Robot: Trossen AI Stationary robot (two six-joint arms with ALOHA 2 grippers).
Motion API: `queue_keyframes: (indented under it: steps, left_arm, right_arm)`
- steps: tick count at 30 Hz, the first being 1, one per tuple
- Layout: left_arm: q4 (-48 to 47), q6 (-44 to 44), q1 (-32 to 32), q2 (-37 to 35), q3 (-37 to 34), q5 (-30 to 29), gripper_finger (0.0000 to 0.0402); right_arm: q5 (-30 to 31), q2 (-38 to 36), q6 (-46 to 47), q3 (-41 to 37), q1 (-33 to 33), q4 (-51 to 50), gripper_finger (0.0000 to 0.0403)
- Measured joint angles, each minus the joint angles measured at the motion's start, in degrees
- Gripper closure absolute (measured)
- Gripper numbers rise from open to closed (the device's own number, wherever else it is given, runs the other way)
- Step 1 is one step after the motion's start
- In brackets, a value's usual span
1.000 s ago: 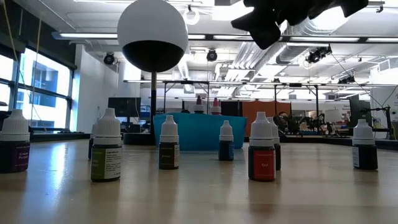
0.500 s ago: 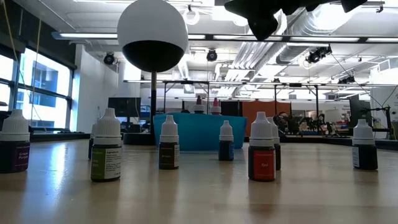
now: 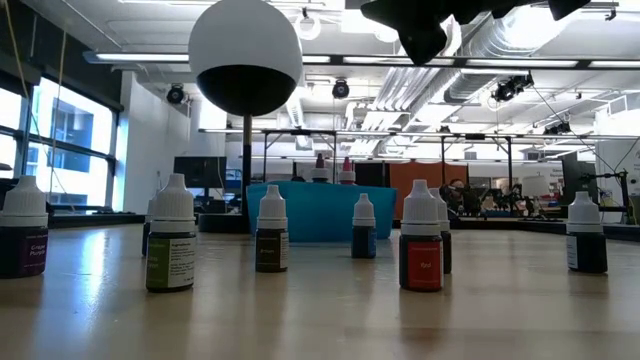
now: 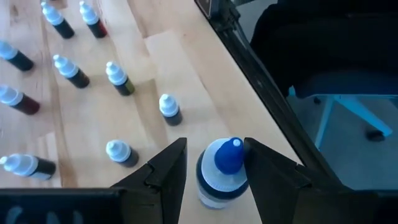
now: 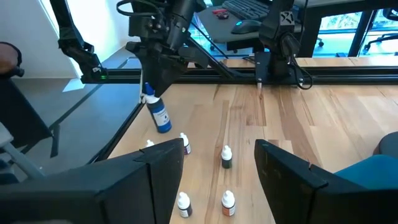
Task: Pick & Place food coloring
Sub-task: Put the large blue food coloring bottle into the bin
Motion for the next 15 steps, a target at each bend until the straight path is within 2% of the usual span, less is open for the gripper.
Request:
queue_keyframes:
  steps: [8, 15]
  left_arm:
    - [0.6, 1.8, 0.0, 0.2, -0.1, -0.3, 0.0248]
    - [-2.7, 2.1, 0.0, -3.4, -0.5, -1.4, 0.0248]
  right_arm:
    - [0.0, 0.0, 0.0, 0.0, 0.0, 0.0, 0.0212]
    - [-0.1, 0.0, 0.0, 0.0, 0.0, 0.0, 0.0212]
